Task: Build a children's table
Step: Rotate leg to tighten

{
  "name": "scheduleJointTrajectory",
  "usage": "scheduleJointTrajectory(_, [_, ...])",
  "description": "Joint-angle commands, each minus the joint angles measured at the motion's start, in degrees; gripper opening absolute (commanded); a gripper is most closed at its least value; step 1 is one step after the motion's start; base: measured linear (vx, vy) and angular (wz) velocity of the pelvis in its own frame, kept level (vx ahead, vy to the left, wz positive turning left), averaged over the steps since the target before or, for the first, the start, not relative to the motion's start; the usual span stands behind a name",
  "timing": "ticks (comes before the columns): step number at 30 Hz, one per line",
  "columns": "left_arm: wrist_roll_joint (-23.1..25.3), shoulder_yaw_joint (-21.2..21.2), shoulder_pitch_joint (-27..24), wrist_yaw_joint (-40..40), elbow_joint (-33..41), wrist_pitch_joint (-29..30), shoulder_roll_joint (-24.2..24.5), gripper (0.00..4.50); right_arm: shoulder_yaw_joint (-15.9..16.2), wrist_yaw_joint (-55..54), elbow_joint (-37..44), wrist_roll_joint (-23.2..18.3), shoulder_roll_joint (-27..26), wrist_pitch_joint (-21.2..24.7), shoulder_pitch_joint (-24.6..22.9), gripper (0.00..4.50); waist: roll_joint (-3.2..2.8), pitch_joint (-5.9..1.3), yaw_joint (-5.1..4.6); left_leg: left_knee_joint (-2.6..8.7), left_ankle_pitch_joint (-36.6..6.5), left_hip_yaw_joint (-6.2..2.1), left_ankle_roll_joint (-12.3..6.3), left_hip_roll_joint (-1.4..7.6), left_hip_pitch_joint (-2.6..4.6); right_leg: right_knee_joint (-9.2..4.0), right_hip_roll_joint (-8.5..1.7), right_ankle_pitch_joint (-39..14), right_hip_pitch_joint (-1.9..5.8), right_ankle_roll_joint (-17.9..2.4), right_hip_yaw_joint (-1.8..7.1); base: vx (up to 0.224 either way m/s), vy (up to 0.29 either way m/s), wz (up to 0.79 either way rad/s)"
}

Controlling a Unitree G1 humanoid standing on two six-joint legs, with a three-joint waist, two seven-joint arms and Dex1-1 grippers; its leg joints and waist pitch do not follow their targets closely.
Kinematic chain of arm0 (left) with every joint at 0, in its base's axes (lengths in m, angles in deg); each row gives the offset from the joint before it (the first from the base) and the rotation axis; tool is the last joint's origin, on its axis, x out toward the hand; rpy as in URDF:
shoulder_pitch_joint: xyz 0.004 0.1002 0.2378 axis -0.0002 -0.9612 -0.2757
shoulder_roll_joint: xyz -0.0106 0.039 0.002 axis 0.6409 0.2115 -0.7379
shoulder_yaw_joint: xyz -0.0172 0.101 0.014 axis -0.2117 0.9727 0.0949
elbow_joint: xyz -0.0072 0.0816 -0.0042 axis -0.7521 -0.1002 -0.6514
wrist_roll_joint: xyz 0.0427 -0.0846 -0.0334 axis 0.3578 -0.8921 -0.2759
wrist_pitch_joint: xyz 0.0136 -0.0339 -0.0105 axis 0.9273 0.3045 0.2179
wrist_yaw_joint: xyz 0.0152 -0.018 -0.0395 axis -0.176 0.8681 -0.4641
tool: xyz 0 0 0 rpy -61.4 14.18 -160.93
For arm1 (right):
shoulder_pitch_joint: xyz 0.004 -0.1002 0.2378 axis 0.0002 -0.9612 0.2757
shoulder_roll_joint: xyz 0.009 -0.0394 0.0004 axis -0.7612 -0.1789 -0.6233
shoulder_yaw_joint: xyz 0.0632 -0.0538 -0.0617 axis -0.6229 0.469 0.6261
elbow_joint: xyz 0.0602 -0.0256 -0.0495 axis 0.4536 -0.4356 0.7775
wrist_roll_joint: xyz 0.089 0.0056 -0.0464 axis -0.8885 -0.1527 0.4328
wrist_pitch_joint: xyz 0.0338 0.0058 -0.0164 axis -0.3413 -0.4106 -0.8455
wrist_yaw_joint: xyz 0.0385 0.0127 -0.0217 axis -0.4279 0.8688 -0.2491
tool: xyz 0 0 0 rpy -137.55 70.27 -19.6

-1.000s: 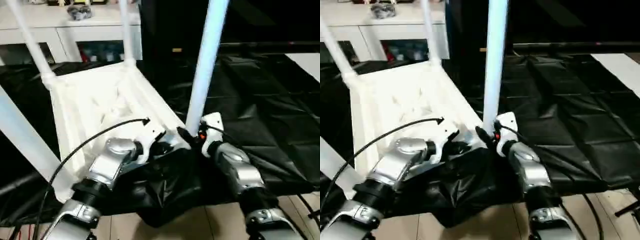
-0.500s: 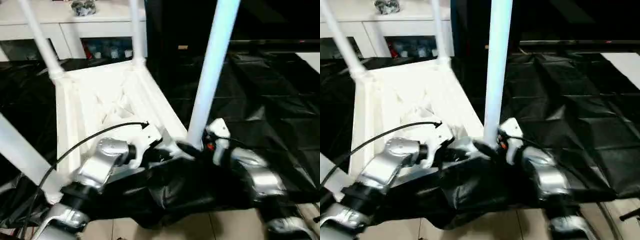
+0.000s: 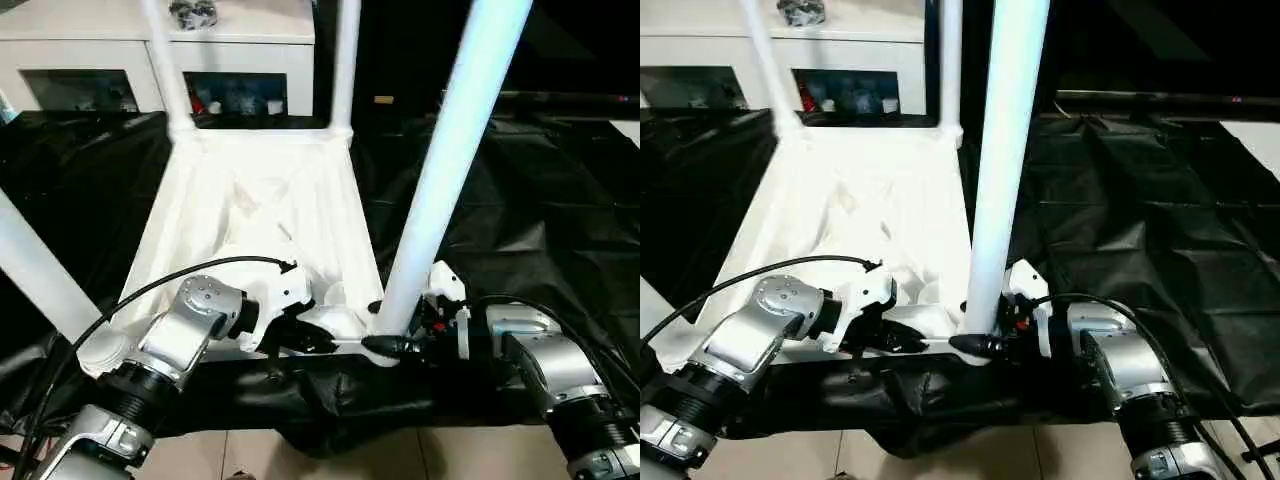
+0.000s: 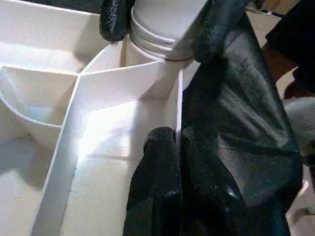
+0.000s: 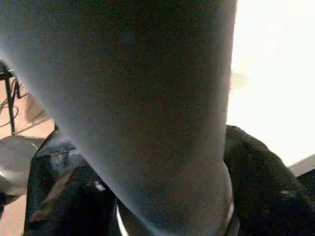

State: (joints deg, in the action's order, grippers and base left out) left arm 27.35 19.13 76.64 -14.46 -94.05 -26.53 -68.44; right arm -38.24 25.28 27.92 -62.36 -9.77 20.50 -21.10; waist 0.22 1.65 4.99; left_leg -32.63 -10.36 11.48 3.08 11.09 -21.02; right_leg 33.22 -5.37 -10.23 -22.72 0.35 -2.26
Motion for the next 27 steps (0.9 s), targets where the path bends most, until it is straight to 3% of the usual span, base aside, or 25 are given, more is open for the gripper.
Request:
scheduleJointTrajectory(1, [-0.97,0.71,0.76,-0.96,1.38,-0.16,-1.43,0.0,5.24,2.63,0.29,-0.35,-1.77,0.61,-1.78,2.73,0.04,-2.8,-0.38,3.71,-11.99,-0.65,-2.03,2.21,0.98,-2.92,-2.24,-8.29,2.02,-13.09,1.58,0.0,0.0,0.0])
scheduleJointTrajectory(4, [-0.63,-0.63,0.97,-4.05,0.46,0.49,-2.62,0.0,4.11,-0.5,-0.98,0.16,-3.36,-0.93,-2.0,2.65,-0.07,-2.77,-0.32,3.71,-12.02,-0.67,-2.24,2.21,0.94,-2.89,-2.3,-8.05,2.11,-13.55,1.53,0.0,0.0,0.0])
scheduleJointTrajectory(7, [-0.15,-2.5,1.5,-9.02,-0.36,2.04,-4.58,0.0,1.93,-6.66,-4.28,1.34,-6.2,-2.75,-1.44,2.63,0.05,-2.52,-0.7,4.02,-15.23,-0.8,-0.98,2.13,1.03,-3.54,-2.53,-13.69,1.94,-12.66,1.56,0.0,0.0,0.0])
scheduleJointTrajectory(8, [0.13,-3.35,1.68,-11.81,-0.28,3.29,-5.68,0.0,-0.11,-13.12,-7.38,2.52,-8.66,-3.52,-0.31,2.63,-0.22,-2.38,-0.92,4.18,-16.75,-0.92,-0.01,2.11,1.13,-3.87,-2.65,-16.55,1.66,-12.05,1.62,0.0,0.0,0.0])
scheduleJointTrajectory(10, [0.23,-3.9,1.59,-14.18,0.23,4.73,-6.66,0.0,-2.26,-20.34,-10.65,3.15,-10.97,-3.21,1.21,2.62,-0.3,-2.22,-1.76,4.57,-18.8,-1.39,1.19,1.9,0.7,-4.15,-2.65,-21.43,1.9,-10.22,1.35,-0.027,0.0,-0.04])
scheduleJointTrajectory(11, [0.58,-4.69,1.14,-18.39,1.37,7.0,-8.59,0.0,-4.91,-29.78,-15.01,3.7,-14.09,-2.78,3.31,2.62,-0.23,-2.16,-2.55,4.75,-20.12,-1.71,2.06,1.85,0.55,-4.34,-2.71,-24.17,1.86,-9.12,1.15,-0.06,0.009,-0.15])
scheduleJointTrajectory(12, [0.61,-4.76,1.1,-18.75,1.46,7.17,-8.76,0.0,-5.08,-30.43,-15.31,3.76,-14.31,-2.82,3.45,2.62,-0.19,-2.15,-3.37,4.86,-21.29,-2.03,2.47,1.66,0.27,-4.56,-2.66,-26.65,1.99,-8.01,0.88,-0.06,0.009,-0.15])
scheduleJointTrajectory(13, [0.7,-5.08,1.04,-19.94,1.71,7.77,-9.37,0.0,-5.61,-32.29,-16.11,3.76,-14.97,-2.77,3.92,2.62,-1.27,-2.13,-3.36,4.92,-21.94,-2.28,2.7,1.62,0.34,-4.65,-2.74,-27.43,2.0,-7.56,0.8,-0.06,0.015,-0.19])
scheduleJointTrajectory(14, [0.8,-5.36,0.92,-21.19,2.06,8.72,-10.07,0.0,-6.24,-34.19,-16.9,3.66,-15.73,-2.66,4.39,2.62,-0.62,-2.12,-3.97,4.86,-23.26,-2.28,2.4,1.55,0.2,-5.08,-2.56,-28.47,1.89,-6.78,0.66,0.0,0.0,0.0])
scheduleJointTrajectory(15, [0.87,-5.43,0.79,-21.74,2.28,9.1,-10.41,0.0,-6.51,-35.28,-17.33,3.73,-16.11,-2.75,4.63,2.62,-0.62,-2.12,-3.97,4.86,-23.26,-2.28,2.4,1.55,0.2,-5.08,-2.56,-28.47,1.89,-6.78,0.66,0.0,0.0,0.0])
scheduleJointTrajectory(16, [1.33,-5.78,0.24,-24.21,3.12,10.66,-11.94,0.0,-7.8,-40.09,-19.38,4.0,-17.8,-3.2,5.72,2.62,-0.79,-2.14,-4.16,4.48,-25.01,-2.09,2.01,1.36,0.93,-5.68,-2.41,-28.59,1.09,-6.88,0.84,0.0,0.0,0.0])
scheduleJointTrajectory(17, [1.64,-5.78,-0.24,-25.44,3.72,11.47,-12.82,0.0,-8.33,-42.81,-20.65,4.34,-18.91,-3.28,6.33,2.62,-1.32,-2.2,-4.13,4.44,-24.77,-2.14,2.03,1.34,1.03,-5.54,-2.54,-27.71,1.11,-7.42,0.97,0.0,0.0,0.0])
scheduleJointTrajectory(18, [1.99,-5.51,-0.87,-26.95,4.47,12.46,-13.89,0.0,-8.11,-45.57,-22.19,5.65,-20.28,-3.97,7.01,2.62,-0.89,-2.09,-4.68,4.53,-24.43,-2.14,1.7,1.36,0.63,-5.45,-2.39,-26.89,1.22,-8.07,0.88,0.0,0.0,0.0])
scheduleJointTrajectory(20, [1.96,-4.93,-1.16,-27.46,4.67,12.6,-14.41,0.0,-7.09,-45.8,-22.94,6.7,-21.54,-5.12,7.35,2.62,-1.18,-2.05,-4.87,4.6,-24.65,-2.33,1.38,1.3,0.41,-5.51,-2.37,-28.22,1.36,-7.59,0.61,0.0,0.0,0.0])
scheduleJointTrajectory(22, [1.66,-4.89,-1.0,-26.89,4.22,11.92,-14.06,0.0,-7.19,-44.29,-22.75,5.96,-21.94,-5.4,7.26,3.18,-1.19,-2.12,-4.95,4.46,-25.71,-2.36,1.02,1.2,0.71,-5.83,-2.24,-28.45,1.1,-7.21,0.56,0.0,0.0,0.0])
scheduleJointTrajectory(23, [1.57,-4.79,-0.88,-26.49,4.03,11.33,-13.72,0.0,-7.45,-43.7,-22.52,5.36,-21.84,-5.22,7.25,3.32,-0.93,-2.09,-4.8,4.51,-25.84,-2.37,0.64,1.24,0.73,-5.68,-2.17,-27.73,1.05,-7.53,0.61,0.0,0.0,0.0])
scheduleJointTrajectory(27, [0.87,-4.22,-0.73,-24.63,3.44,9.14,-12.79,0.0,-5.91,-40.79,-21.27,6.2,-20.09,-7.56,7.2,3.65,-1.31,-2.18,-4.48,4.62,-25.37,-2.35,0.67,1.45,0.7,-5.43,-2.18,-24.71,1.12,-8.56,0.66,0.0,0.0,0.0])
